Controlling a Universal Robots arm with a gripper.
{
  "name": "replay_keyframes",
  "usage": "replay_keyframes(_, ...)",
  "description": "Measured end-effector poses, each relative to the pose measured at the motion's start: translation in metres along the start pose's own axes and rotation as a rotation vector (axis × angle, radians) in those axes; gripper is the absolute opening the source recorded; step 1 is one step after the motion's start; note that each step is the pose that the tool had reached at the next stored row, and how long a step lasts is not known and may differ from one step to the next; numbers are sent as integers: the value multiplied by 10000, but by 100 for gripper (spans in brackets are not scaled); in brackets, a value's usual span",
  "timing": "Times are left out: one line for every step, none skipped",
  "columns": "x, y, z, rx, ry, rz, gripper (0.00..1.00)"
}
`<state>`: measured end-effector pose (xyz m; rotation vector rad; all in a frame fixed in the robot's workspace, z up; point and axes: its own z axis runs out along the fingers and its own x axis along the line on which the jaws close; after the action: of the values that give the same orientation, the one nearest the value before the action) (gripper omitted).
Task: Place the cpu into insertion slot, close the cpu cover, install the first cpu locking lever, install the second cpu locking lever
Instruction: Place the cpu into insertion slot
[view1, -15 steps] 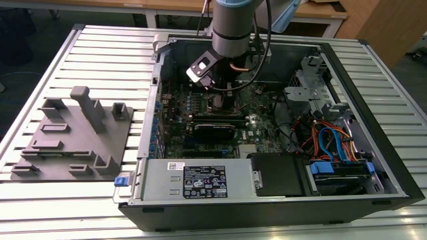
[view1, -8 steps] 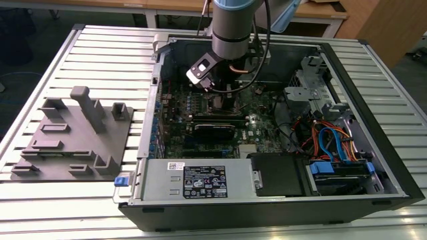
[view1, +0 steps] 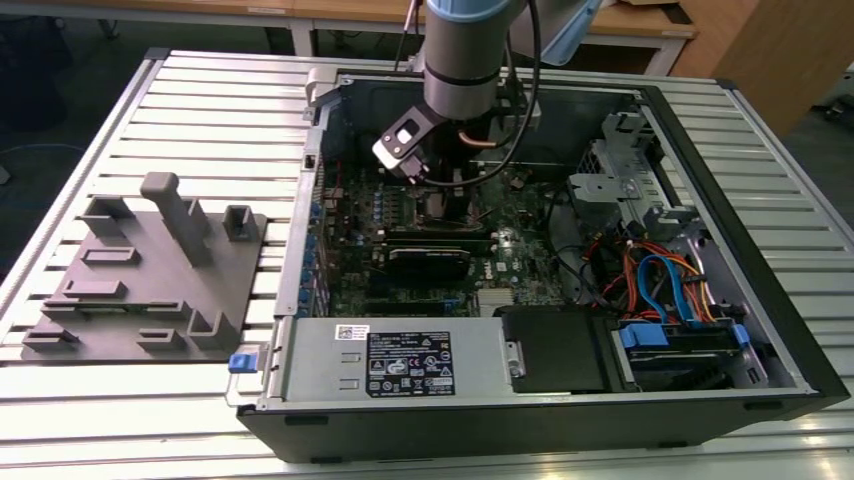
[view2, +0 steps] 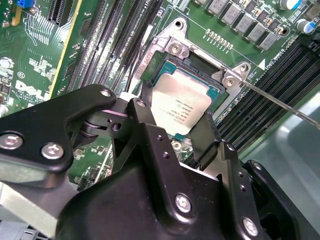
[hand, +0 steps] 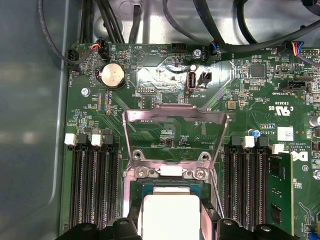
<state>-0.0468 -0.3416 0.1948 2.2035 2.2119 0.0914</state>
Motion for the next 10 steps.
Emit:
replay_keyframes(0, 0, 6, 0, 0, 0, 54)
replay_keyframes(0, 0, 6, 0, 0, 0, 54)
replay_keyframes(0, 0, 6, 0, -2, 0, 54)
replay_keyframes(0, 0, 7, -1, -11, 0, 54)
replay_keyframes(1, 0, 8, -2, -32, -1, 54)
replay_keyframes(0, 0, 7, -2, -56, -2, 54)
replay_keyframes(0, 0, 7, -1, -75, -4, 54)
replay_keyframes(1, 0, 6, 0, -81, -4, 54)
replay_keyframes(1, 0, 6, 1, -83, -5, 54)
replay_keyframes(1, 0, 7, 1, -84, -5, 54)
